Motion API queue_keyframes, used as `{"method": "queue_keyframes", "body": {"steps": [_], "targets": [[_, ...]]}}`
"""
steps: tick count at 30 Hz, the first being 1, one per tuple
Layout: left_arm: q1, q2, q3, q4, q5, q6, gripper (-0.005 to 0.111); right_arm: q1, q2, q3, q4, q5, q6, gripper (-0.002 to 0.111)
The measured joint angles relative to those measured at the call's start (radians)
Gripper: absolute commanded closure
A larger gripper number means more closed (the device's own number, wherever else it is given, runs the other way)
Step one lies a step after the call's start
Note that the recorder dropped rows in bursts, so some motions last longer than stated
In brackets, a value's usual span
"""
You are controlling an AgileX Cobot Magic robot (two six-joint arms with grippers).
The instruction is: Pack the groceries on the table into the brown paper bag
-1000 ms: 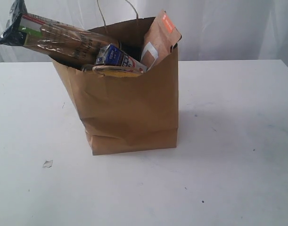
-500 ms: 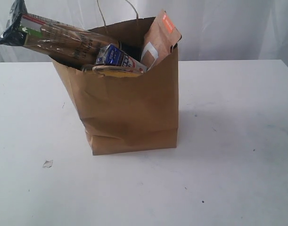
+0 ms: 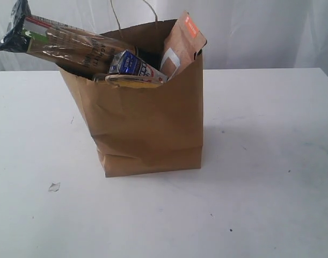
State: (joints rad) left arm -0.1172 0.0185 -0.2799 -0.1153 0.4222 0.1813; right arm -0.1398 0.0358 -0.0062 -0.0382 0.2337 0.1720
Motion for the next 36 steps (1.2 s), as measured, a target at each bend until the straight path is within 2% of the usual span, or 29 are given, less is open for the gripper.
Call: {"method": "queue_keyframes", "body": {"steps": [5, 21, 25, 30, 33, 36], "targets": [[0.000, 0.000, 0.000, 0.000, 0.000, 0.000, 0.107, 0.000, -0.029, 0.005, -0.029, 0.119, -0.002, 0.108], [0.000, 0.000, 0.000, 0.000, 0.000, 0.000, 0.107, 0.000, -0.029, 0.005, -0.029, 0.130, -0.002, 0.108], [0.000, 0.000, 0.000, 0.100, 0.000, -0.004, 0.107, 0.000, -0.029, 0.005, -0.031, 0.130, -0.002, 0.108], [0.002, 0.000, 0.000, 0.159, 0.033, -0.208, 0.107, 0.000, -0.029, 0.005, -0.031, 0.130, -0.002, 0.108], [0.055, 0.000, 0.023, 0.178, 0.069, -0.309, 0.107, 0.000, -0.029, 0.005, -0.031, 0.130, -0.002, 0.108], [0.136, -0.009, 0.094, 0.189, -0.001, -0.346, 0.107, 0.000, -0.029, 0.005, -0.031, 0.130, -0.002, 0.108]]}}
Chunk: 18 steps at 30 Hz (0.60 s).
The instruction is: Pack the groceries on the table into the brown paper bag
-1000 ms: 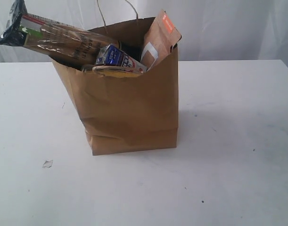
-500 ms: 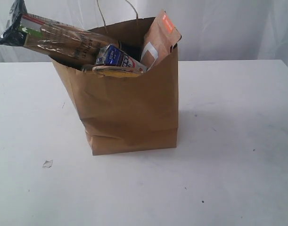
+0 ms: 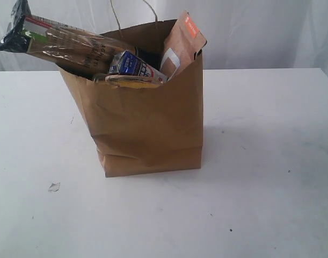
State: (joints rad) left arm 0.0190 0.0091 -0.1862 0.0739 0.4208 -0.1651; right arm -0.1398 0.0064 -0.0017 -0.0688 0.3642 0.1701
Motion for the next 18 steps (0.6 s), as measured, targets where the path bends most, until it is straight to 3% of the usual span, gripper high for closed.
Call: {"method": "queue_keyframes", "body": {"steps": [5, 18], "targets": [[0.028, -0.005, 0.167, 0.000, -0.213, -0.034, 0.107, 0.000, 0.000, 0.000, 0.000, 0.001, 0.000, 0.108], [-0.005, -0.005, 0.181, -0.003, -0.090, -0.047, 0.107, 0.000, 0.000, 0.000, 0.000, 0.001, 0.000, 0.108]]}}
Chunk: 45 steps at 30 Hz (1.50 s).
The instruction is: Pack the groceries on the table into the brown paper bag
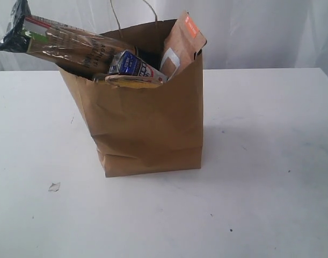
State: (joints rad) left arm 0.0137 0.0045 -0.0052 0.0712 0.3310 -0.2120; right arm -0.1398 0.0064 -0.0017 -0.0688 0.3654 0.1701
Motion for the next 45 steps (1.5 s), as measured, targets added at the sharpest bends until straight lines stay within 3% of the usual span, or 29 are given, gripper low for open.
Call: {"method": "queue_keyframes", "body": {"steps": [33, 45], "targets": [[0.000, 0.000, 0.000, 0.000, 0.000, -0.004, 0.107, 0.000, 0.000, 0.000, 0.000, 0.001, 0.000, 0.108], [-0.001, 0.000, 0.000, -0.002, 0.000, -0.004, 0.107, 0.047, 0.000, 0.000, 0.000, 0.000, 0.000, 0.108]]}}
